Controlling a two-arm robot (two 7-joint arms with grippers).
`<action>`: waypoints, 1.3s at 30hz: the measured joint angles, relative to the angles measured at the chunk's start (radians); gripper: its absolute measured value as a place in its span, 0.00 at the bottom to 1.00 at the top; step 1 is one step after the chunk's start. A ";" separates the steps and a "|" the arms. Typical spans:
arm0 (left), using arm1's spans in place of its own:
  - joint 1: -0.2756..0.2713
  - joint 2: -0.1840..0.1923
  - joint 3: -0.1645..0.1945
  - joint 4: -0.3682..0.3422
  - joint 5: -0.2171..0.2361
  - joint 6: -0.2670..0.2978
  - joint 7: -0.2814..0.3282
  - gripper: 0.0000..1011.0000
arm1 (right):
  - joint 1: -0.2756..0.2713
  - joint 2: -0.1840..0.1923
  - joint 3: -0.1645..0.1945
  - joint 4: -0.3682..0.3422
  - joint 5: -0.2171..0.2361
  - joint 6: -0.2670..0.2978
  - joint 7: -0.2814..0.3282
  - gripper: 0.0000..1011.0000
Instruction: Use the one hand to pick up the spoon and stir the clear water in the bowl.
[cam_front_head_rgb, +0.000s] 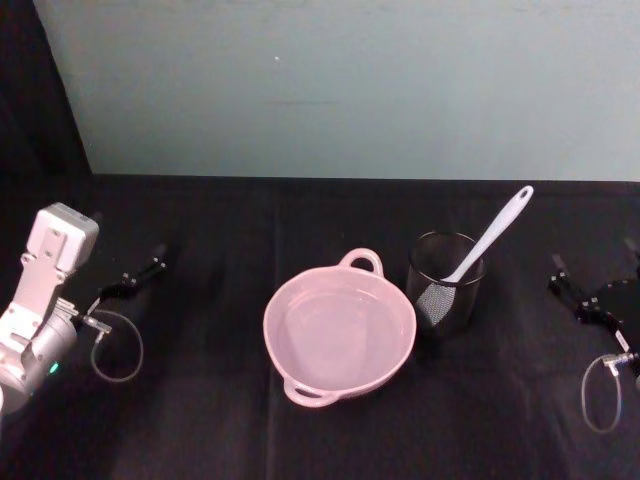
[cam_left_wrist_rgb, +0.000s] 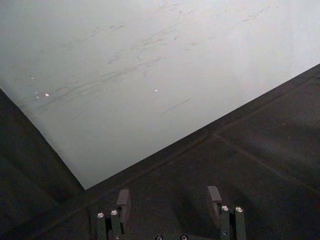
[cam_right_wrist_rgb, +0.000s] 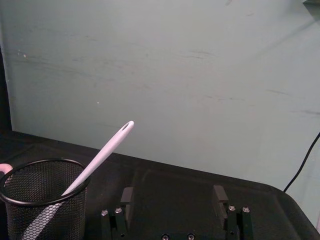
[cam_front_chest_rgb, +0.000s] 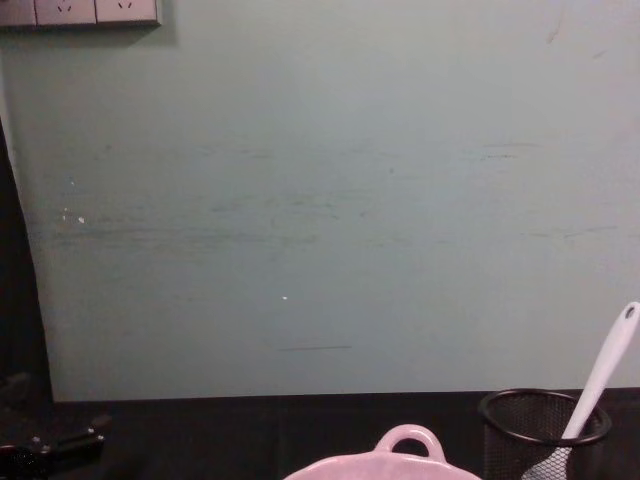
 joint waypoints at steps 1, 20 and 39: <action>0.000 0.000 0.000 0.000 0.000 0.000 0.000 0.99 | 0.000 0.000 0.000 0.000 0.000 0.000 0.000 0.99; 0.000 0.000 0.000 0.000 0.000 0.000 0.000 0.99 | 0.000 0.000 0.000 0.000 0.000 0.000 0.000 0.99; 0.000 0.000 0.000 0.000 0.000 0.000 0.000 0.99 | 0.000 0.000 0.000 0.000 0.000 0.000 0.000 0.99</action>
